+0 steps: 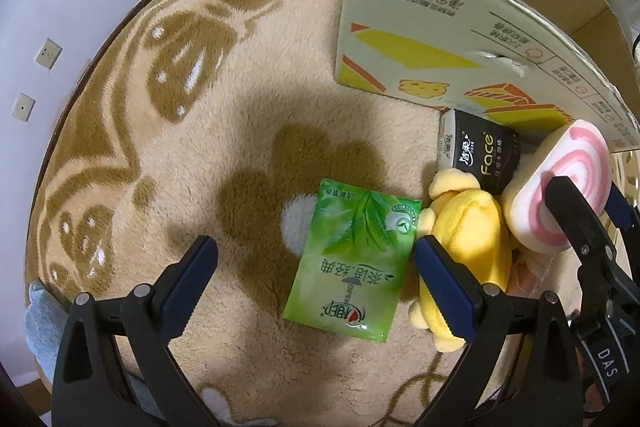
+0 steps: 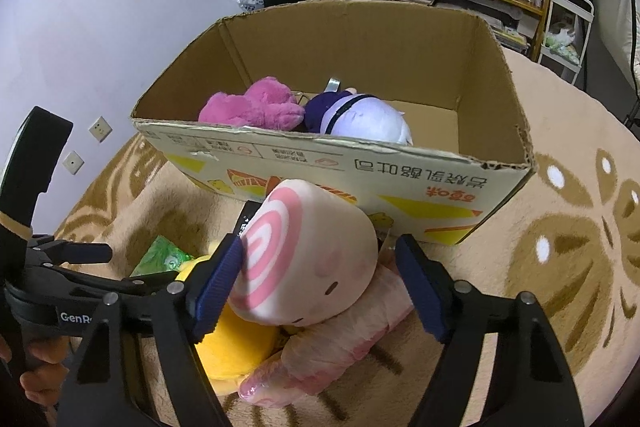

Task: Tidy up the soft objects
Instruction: 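Grasp green tissue pack with left tool while right tool grasps lollipop plush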

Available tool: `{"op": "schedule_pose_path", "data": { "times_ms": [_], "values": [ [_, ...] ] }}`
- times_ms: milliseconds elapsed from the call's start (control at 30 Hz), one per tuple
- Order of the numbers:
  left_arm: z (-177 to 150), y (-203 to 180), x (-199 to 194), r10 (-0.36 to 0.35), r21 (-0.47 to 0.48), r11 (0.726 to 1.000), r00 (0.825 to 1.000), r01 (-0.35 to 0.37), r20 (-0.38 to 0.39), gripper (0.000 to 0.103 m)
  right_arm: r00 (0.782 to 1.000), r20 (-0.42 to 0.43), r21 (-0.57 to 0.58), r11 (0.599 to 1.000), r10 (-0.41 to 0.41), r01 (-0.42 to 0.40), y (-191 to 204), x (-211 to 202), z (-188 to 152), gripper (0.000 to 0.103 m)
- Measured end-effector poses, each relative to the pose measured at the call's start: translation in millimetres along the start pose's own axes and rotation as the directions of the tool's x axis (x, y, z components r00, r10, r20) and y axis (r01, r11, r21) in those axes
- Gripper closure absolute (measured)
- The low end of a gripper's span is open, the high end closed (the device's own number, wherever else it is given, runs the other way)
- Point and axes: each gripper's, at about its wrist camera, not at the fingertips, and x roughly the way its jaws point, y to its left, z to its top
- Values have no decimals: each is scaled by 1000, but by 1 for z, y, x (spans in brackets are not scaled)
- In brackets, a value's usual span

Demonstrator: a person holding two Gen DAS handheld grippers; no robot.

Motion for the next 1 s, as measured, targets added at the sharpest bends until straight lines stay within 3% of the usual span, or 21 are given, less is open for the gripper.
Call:
{"op": "schedule_pose_path", "data": {
  "times_ms": [200,267,433,667,1000],
  "values": [
    [1,2,5,-7,0,1000,1000,7,2,6,1000,-5,-12,1000,5,-6,2,1,-1,27],
    [2,2,6,-6,6,1000,1000,6,6,11,1000,-4,-21,1000,7,-7,4,0,-2,34],
    [1,-4,7,-22,22,1000,1000,21,9,20,1000,1,-41,999,-5,5,8,-2,-3,40],
    [2,-2,14,-71,7,997,997,72,-9,50,1000,5,-31,1000,0,0,6,-4,-3,47],
    [-9,-7,4,-64,11,998,997,64,31,50,999,39,-23,1000,-1,1,4,-21,-6,55]
  ]
}}
